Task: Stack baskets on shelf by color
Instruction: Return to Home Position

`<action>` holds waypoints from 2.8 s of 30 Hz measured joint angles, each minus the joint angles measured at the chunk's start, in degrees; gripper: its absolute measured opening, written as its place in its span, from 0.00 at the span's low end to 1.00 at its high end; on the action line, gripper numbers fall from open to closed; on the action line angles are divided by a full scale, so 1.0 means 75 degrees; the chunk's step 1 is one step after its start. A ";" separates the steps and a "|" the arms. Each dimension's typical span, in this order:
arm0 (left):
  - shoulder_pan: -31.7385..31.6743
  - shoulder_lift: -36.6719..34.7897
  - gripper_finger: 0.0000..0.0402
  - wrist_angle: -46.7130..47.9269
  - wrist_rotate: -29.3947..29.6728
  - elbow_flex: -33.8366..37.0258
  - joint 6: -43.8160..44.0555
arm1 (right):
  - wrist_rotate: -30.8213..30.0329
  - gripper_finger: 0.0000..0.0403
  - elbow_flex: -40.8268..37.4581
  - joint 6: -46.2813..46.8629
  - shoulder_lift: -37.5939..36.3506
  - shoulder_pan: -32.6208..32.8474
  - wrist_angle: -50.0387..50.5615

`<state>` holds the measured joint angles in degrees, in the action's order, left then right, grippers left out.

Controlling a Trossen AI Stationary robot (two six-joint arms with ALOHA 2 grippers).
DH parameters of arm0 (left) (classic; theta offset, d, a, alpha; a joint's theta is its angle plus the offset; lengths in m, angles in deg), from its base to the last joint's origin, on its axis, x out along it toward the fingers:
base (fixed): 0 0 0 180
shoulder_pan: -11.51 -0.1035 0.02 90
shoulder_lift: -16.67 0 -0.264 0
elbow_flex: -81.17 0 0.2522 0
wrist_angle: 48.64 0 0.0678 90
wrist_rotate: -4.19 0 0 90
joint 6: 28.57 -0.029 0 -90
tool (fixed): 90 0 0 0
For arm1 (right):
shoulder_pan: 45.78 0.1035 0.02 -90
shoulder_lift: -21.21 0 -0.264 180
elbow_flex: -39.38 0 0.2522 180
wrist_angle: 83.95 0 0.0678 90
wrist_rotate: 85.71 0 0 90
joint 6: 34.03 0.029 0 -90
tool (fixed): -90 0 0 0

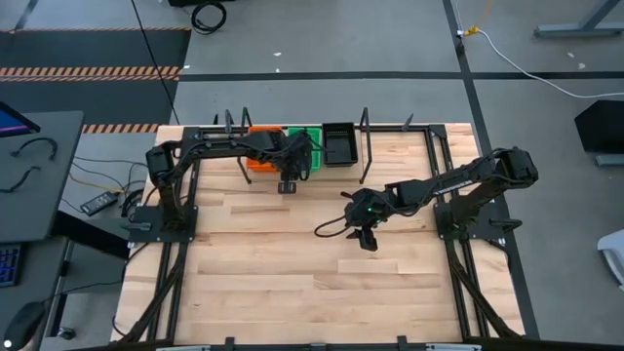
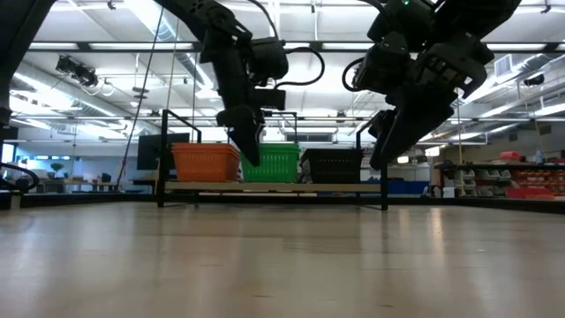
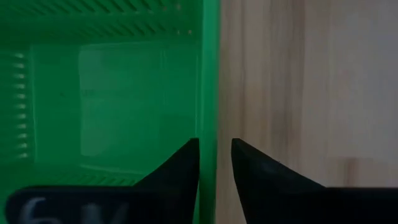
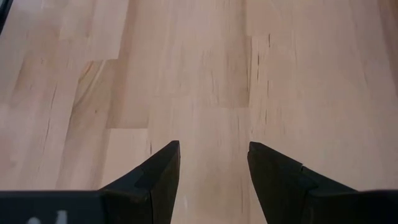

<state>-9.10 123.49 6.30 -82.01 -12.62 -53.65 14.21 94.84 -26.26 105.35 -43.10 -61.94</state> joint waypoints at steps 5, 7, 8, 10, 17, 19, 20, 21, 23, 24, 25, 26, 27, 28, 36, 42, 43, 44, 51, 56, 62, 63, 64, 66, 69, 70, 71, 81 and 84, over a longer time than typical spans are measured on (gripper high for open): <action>0.0040 0.0000 0.21 -0.0002 -0.0002 0.0000 0.0060 | 0.0000 0.48 0.0000 0.0001 0.0000 0.0000 0.0000; 0.0040 0.0000 0.20 -0.0042 -0.0003 0.0000 0.0084 | -0.0001 0.48 0.0001 0.0000 0.0000 0.0000 -0.0003; 0.0039 -0.0001 0.19 -0.0041 -0.0002 0.0000 0.0095 | -0.0001 0.48 0.0001 0.0003 0.0000 0.0000 0.0000; 0.0022 -0.0003 0.19 -0.0048 -0.0002 0.0000 0.0102 | -0.0001 0.48 -0.0002 0.0003 0.0000 0.0000 -0.0003; -0.0045 -0.0007 0.20 -0.0405 0.0128 0.0000 0.0090 | -0.0001 0.48 -0.0002 0.0003 0.0000 0.0000 -0.0006; -0.0094 -0.0009 0.19 -0.0509 0.0140 0.0000 0.0088 | -0.0001 0.48 -0.0002 0.0003 0.0000 0.0000 -0.0006; -0.0122 -0.0009 0.19 -0.0531 0.0144 0.0000 0.0090 | -0.0001 0.48 -0.0002 0.0003 0.0000 0.0000 -0.0006; -0.0151 -0.0009 0.19 -0.0541 0.0144 0.0000 0.0093 | -0.0001 0.48 -0.0002 0.0003 0.0000 0.0000 -0.0006; -0.0187 -0.0009 0.18 -0.0535 0.0144 0.0000 0.0102 | -0.0001 0.48 -0.0002 0.0003 0.0000 0.0000 -0.0006; -0.0196 -0.0009 0.18 -0.0510 0.0144 0.0000 0.0116 | -0.0001 0.48 -0.0002 0.0003 0.0000 0.0000 -0.0006; -0.0193 -0.0012 0.18 -0.0457 0.0144 -0.0001 0.0117 | -0.0001 0.48 -0.0002 0.0003 0.0000 0.0000 -0.0006; -0.0188 -0.0012 0.18 -0.0388 0.0144 -0.0001 0.0117 | -0.0001 0.48 -0.0002 0.0003 0.0000 0.0000 -0.0006; -0.0187 -0.0012 0.18 -0.0311 0.0144 0.0000 0.0119 | -0.0001 0.48 -0.0002 0.0003 0.0000 0.0000 -0.0006; -0.0167 -0.0012 0.18 -0.0263 0.0144 0.0000 0.0124 | -0.0001 0.48 -0.0002 0.0003 0.0000 0.0000 -0.0006; 0.0008 -0.0012 0.17 -0.0186 0.0145 -0.0123 0.0200 | -0.0001 0.48 -0.0002 0.0013 0.0000 0.0000 -0.0006; 0.0022 -0.0012 0.17 -0.0190 0.0187 -0.0363 0.0168 | 0.0022 0.48 -0.0002 0.0142 0.0000 0.0007 -0.0003; 0.0022 -0.0012 0.17 -0.0177 0.0258 -0.0389 0.0097 | 0.0020 0.48 -0.0002 0.0143 0.0000 0.0022 -0.0003; 0.0022 -0.0012 0.18 -0.0125 0.0326 -0.0416 0.0054 | 0.0020 0.48 -0.0002 0.0143 0.0000 0.0038 -0.0003; 0.0022 -0.0013 0.18 0.0257 0.0494 -0.0659 0.0029 | 0.0023 0.48 -0.0002 0.0143 0.0000 0.0213 0.0000; 0.0025 -0.0014 0.17 0.0303 0.0494 -0.0673 0.0027 | 0.0012 0.48 -0.0002 0.0143 0.0000 0.0277 0.0000; 0.0113 -0.0014 0.18 0.0249 0.0491 -0.0785 -0.0022 | -0.0134 0.48 -0.0002 0.0176 0.0000 0.0280 0.0039; 0.0148 -0.0014 0.18 0.0236 0.0493 -0.0832 -0.0009 | -0.0228 0.48 -0.0002 0.0175 0.0000 0.0280 0.0075; 0.0201 -0.0012 0.18 0.0229 0.0493 -0.0877 -0.0003 | -0.0347 0.48 -0.0003 0.0175 -0.0017 0.0280 0.0134; 0.0309 -0.0045 0.17 0.0230 0.0452 -0.0927 -0.0003 | -0.0552 0.48 -0.0002 0.0217 -0.0036 0.0270 0.0226; 0.0405 -0.0210 0.15 -0.0040 0.0065 -0.0922 0.0013 | -0.0780 0.48 -0.0004 0.0382 -0.0081 0.0227 0.0363; 0.0406 -0.0295 0.14 -0.0211 -0.0138 -0.0889 0.0134 | -0.0993 0.48 -0.0004 0.0444 -0.0121 0.0227 0.0361; 0.0385 -0.0407 0.13 -0.0414 -0.0345 -0.0834 0.0309 | -0.1325 0.48 -0.0007 0.0521 -0.0203 0.0232 0.0397; 0.0305 -0.2302 0.02 -0.4278 -0.1390 0.2049 0.1970 | -0.2807 0.39 -0.0023 0.0279 -0.2163 0.0362 0.0855; 0.0412 -0.3139 0.01 -0.5997 -0.1698 0.3465 0.2509 | -0.2769 0.33 -0.0285 0.0163 -0.2846 0.0239 0.0821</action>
<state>-6.01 99.95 -38.68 -94.74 13.37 -34.84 -6.56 92.70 -25.04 84.01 -41.31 -55.78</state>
